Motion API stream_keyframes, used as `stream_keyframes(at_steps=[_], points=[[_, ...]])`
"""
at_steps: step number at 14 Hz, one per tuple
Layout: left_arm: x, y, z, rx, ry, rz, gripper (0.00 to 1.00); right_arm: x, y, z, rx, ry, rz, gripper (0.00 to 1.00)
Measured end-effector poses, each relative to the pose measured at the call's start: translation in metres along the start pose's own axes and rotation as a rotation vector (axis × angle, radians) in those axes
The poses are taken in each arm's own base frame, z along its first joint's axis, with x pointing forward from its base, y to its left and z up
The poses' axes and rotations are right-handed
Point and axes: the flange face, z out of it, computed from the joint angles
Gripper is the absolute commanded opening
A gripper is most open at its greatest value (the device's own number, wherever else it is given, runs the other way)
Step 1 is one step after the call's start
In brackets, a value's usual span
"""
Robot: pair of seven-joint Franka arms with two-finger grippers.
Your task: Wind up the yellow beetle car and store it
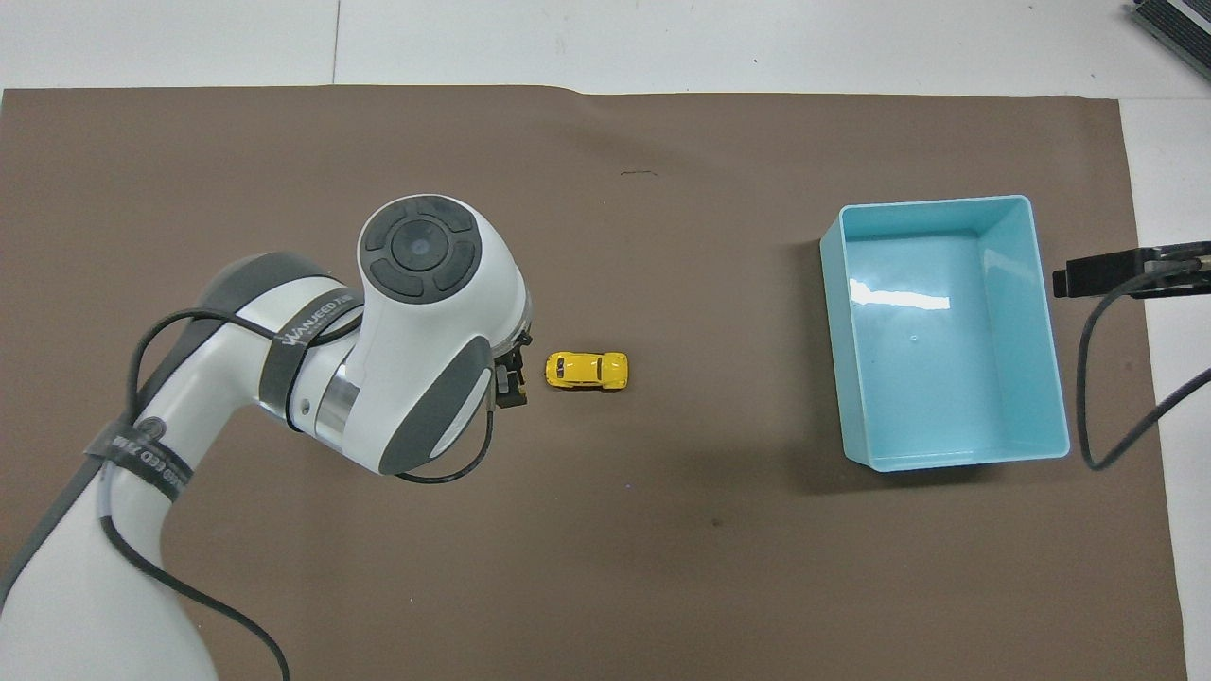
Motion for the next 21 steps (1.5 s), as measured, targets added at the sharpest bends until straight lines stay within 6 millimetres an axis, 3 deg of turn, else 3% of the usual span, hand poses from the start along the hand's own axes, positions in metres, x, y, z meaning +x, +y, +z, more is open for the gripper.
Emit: stream_keyframes(at_steps=[3, 7, 9, 19, 20, 21], points=[[-0.015, -0.008, 0.021, 0.005, 0.011, -0.004, 1.0, 0.0, 0.0, 0.0, 0.0, 0.0, 0.0, 1.0], [-0.041, -0.028, 0.069, 0.004, 0.071, 0.0, 1.0, 0.0, 0.0, 0.0, 0.0, 0.0, 0.0, 1.0], [-0.053, -0.031, 0.083, -0.013, 0.058, 0.004, 1.0, 0.0, 0.0, 0.0, 0.0, 0.0, 0.0, 1.0], [-0.052, -0.027, 0.095, -0.02, 0.056, -0.018, 1.0, 0.0, 0.0, 0.0, 0.0, 0.0, 0.0, 1.0], [-0.048, -0.027, 0.098, -0.016, 0.062, -0.021, 0.97, 0.0, 0.0, 0.0, 0.0, 0.0, 0.0, 1.0], [-0.045, -0.027, 0.102, -0.013, 0.065, -0.024, 0.86, 0.0, 0.0, 0.0, 0.0, 0.0, 0.0, 1.0]])
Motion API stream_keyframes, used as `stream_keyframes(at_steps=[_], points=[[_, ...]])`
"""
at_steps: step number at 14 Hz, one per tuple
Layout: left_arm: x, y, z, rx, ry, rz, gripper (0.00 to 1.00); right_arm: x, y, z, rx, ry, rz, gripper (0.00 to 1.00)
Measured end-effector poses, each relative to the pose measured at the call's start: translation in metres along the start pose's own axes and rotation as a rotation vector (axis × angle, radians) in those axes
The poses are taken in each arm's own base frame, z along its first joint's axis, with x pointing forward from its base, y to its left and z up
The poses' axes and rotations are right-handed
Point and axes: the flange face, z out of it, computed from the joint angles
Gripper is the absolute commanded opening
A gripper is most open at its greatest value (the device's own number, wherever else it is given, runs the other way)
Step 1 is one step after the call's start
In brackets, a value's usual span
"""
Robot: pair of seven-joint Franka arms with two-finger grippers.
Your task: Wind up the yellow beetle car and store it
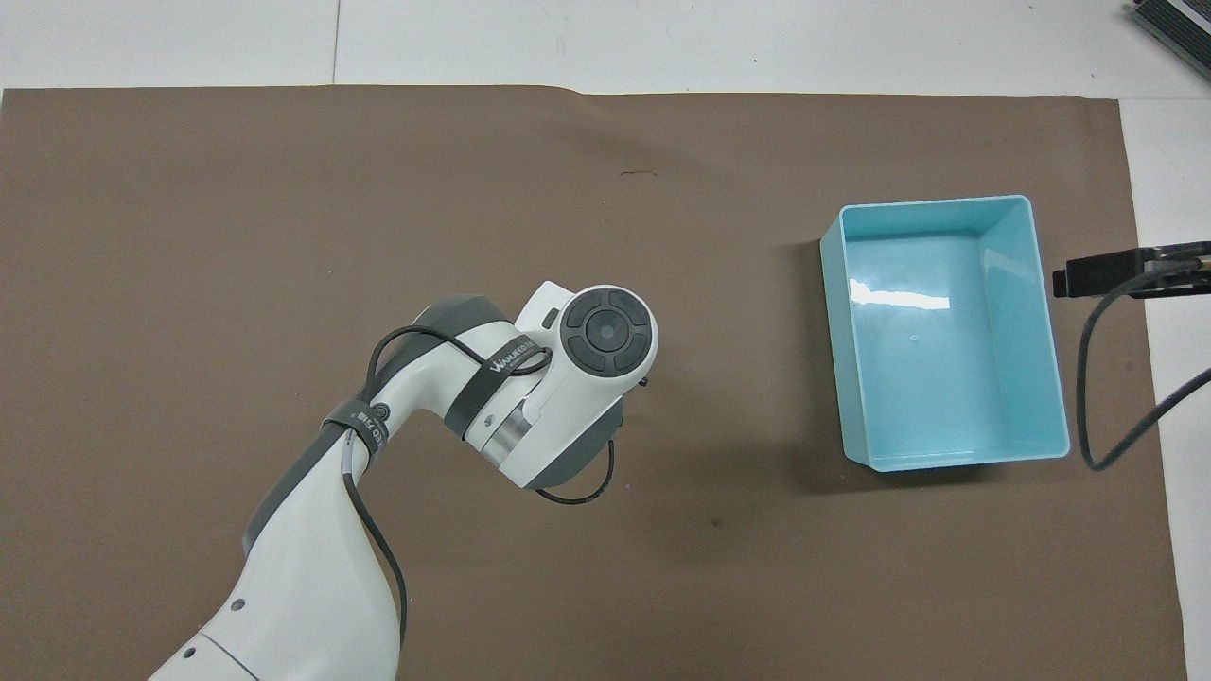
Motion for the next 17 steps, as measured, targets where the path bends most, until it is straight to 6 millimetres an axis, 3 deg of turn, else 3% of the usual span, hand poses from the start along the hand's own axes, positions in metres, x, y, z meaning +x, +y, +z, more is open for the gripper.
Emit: stream_keyframes(at_steps=[3, 4, 12, 17], points=[[0.002, 0.0, 0.004, -0.001, -0.003, -0.002, 0.33, 0.0, 0.0, 0.0, 0.0, 0.0, 0.0, 1.0], [0.002, 0.001, 0.004, -0.003, -0.005, -0.002, 0.27, 0.0, 0.0, 0.0, 0.0, 0.0, 0.0, 1.0], [0.004, 0.002, 0.003, -0.013, -0.015, -0.004, 0.27, 0.0, 0.0, 0.0, 0.0, 0.0, 0.0, 1.0], [0.027, 0.011, 0.004, -0.005, -0.002, -0.033, 0.28, 0.0, 0.0, 0.0, 0.0, 0.0, 0.0, 1.0]])
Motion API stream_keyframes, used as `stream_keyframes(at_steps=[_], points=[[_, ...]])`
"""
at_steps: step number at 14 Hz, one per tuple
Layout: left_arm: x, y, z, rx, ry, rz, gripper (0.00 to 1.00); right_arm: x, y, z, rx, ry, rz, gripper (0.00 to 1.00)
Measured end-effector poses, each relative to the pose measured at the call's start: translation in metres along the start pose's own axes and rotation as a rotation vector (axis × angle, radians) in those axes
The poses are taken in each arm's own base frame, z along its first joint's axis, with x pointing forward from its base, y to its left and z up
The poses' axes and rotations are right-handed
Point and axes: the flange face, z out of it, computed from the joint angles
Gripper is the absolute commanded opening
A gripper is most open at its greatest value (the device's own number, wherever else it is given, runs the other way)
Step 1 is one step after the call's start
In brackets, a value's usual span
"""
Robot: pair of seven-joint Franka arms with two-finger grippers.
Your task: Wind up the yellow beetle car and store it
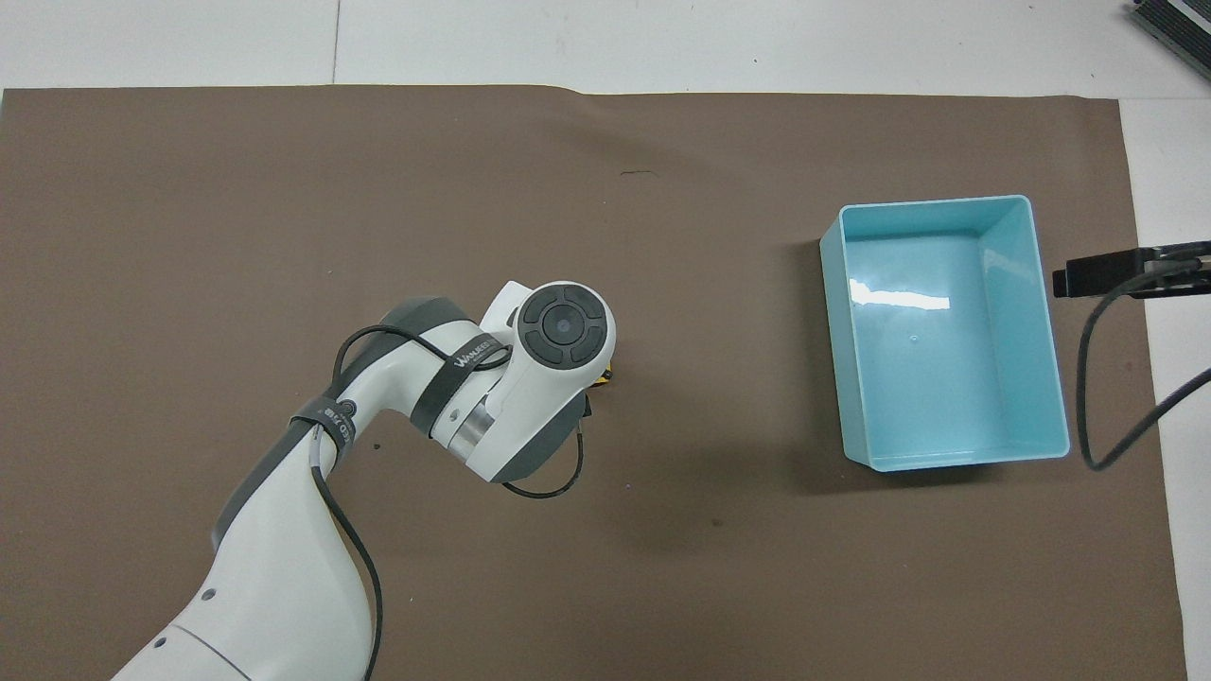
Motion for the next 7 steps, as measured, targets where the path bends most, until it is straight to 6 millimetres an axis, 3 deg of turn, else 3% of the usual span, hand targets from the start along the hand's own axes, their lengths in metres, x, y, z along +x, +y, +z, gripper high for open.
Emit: stream_keyframes(at_steps=[7], points=[[0.042, 0.017, 0.002, 0.016, 0.027, 0.019, 0.28, 0.0, 0.0, 0.0, 0.0, 0.0, 0.0, 1.0]])
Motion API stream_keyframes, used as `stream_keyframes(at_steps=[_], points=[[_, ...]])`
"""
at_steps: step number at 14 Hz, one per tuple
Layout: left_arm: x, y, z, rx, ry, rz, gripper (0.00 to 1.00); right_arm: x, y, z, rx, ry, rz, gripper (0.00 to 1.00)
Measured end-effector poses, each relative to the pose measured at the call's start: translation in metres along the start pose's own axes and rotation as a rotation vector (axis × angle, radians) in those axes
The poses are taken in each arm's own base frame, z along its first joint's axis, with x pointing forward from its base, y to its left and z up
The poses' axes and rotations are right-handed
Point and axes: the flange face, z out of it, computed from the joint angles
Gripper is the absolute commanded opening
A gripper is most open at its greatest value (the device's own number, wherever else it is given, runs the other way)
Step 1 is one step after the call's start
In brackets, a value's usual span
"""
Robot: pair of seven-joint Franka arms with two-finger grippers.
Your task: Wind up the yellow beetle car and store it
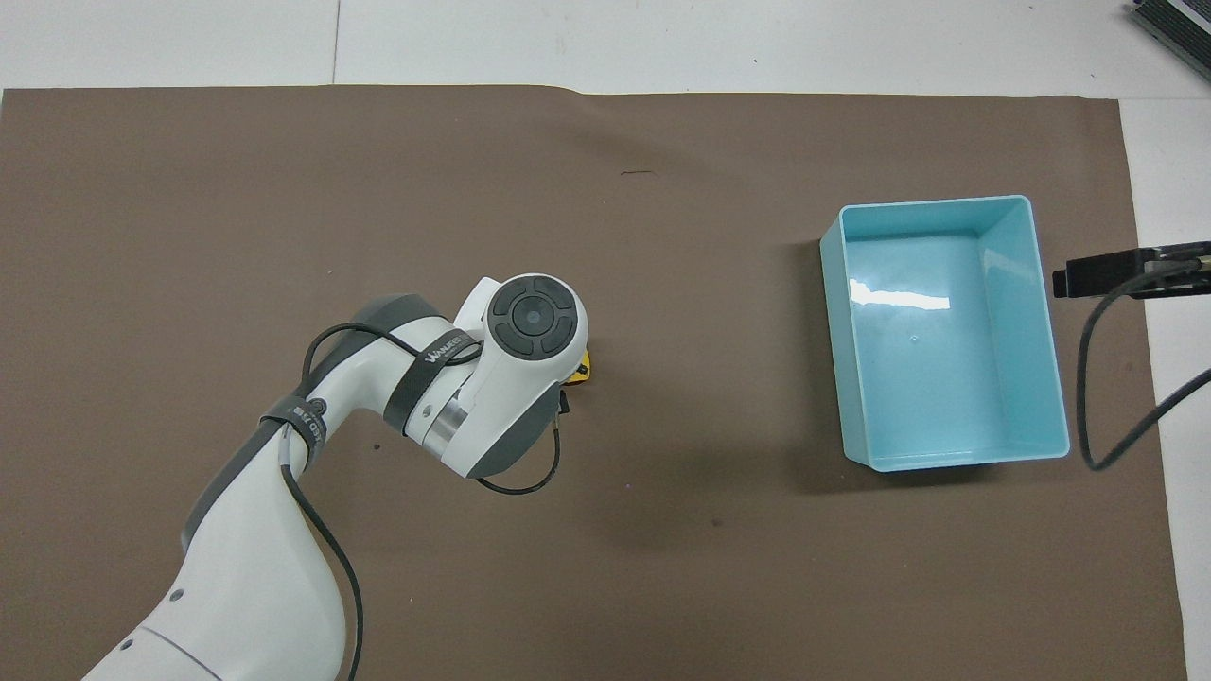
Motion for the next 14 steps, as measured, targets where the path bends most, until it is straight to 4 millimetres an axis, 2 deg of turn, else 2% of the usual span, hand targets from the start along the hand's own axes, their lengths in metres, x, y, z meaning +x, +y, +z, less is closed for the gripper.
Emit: stream_keyframes(at_steps=[4, 8, 9, 10, 11, 14], points=[[0.027, 0.011, 0.001, 0.012, 0.014, 0.018, 0.29, 0.0, 0.0, 0.0, 0.0, 0.0, 0.0, 1.0], [0.038, 0.016, 0.002, 0.019, 0.021, 0.025, 0.32, 0.0, 0.0, 0.0, 0.0, 0.0, 0.0, 1.0], [0.038, 0.016, 0.002, 0.019, 0.021, 0.026, 0.41, 0.0, 0.0, 0.0, 0.0, 0.0, 0.0, 1.0], [0.038, 0.016, 0.002, 0.019, 0.021, 0.029, 0.83, 0.0, 0.0, 0.0, 0.0, 0.0, 0.0, 1.0], [0.038, 0.016, 0.002, 0.019, 0.021, 0.034, 1.0, 0.0, 0.0, 0.0, 0.0, 0.0, 0.0, 1.0], [0.058, 0.034, 0.006, 0.024, 0.035, 0.039, 1.0, 0.0, 0.0, 0.0, 0.0, 0.0, 0.0, 1.0]])
